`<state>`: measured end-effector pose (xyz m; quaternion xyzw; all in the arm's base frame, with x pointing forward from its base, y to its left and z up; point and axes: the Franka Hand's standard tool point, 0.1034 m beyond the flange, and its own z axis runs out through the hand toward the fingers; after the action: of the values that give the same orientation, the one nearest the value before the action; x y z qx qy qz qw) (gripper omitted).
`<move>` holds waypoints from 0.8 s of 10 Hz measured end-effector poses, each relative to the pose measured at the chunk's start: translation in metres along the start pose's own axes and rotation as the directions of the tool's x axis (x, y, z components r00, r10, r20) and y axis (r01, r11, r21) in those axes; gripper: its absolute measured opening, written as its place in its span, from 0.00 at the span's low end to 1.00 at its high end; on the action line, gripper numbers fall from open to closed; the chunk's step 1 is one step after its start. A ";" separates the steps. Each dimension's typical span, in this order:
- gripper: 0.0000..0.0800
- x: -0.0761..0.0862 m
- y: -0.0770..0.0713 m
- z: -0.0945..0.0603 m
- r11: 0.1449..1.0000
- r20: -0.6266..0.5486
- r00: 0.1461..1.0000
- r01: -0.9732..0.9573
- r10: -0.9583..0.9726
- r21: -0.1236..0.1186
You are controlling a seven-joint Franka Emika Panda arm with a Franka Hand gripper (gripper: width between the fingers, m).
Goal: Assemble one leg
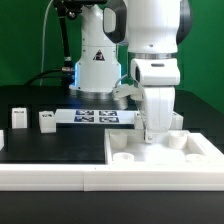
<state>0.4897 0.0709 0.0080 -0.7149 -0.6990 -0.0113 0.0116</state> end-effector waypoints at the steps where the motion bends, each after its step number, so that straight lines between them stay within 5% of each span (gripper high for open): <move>1: 0.07 0.000 0.000 0.000 1.000 0.000 1.000 0.000 0.000 0.000; 2: 0.07 0.000 0.000 0.000 1.000 0.000 1.000 -0.001 0.001 0.000; 4: 0.36 0.000 0.000 0.000 1.000 0.000 1.000 -0.001 0.001 0.000; 5: 0.36 0.000 0.000 0.000 1.000 0.000 1.000 -0.001 0.001 0.000; 6: 0.61 0.000 0.000 0.000 1.000 0.000 1.000 -0.001 0.001 0.000; 8: 0.79 0.000 0.000 0.000 1.000 0.000 1.000 -0.001 0.001 0.000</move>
Offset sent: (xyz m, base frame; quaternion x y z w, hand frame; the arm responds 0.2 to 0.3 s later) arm 0.0000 0.0000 0.0000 0.0000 0.0000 0.0000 1.0000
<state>0.4897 0.0706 0.0080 -0.7153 -0.6987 -0.0112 0.0116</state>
